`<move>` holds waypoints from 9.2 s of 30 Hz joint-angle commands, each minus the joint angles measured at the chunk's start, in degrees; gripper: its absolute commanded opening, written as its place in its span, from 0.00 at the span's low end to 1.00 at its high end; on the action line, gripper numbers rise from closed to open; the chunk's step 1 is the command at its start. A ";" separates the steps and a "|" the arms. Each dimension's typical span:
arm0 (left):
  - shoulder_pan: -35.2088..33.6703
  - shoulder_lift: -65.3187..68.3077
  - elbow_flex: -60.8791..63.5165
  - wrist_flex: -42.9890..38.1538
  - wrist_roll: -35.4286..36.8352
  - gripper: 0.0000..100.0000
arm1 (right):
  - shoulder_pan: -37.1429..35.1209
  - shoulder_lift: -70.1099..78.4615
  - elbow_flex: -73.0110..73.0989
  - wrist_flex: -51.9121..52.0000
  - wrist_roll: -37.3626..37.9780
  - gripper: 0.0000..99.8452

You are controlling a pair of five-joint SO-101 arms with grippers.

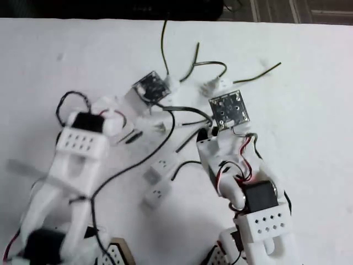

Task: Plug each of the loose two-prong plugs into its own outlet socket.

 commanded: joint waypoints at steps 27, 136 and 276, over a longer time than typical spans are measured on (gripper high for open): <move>3.56 52.44 -44.66 -5.80 -7.12 0.25 | 0.48 0.04 -0.44 -0.84 -0.62 0.02; -6.73 -3.38 -1.85 15.56 5.10 0.28 | 0.40 0.04 0.44 -0.75 -0.53 0.02; -35.56 -68.79 52.04 6.15 17.32 0.02 | -10.51 61.49 -27.96 -36.88 -1.85 0.02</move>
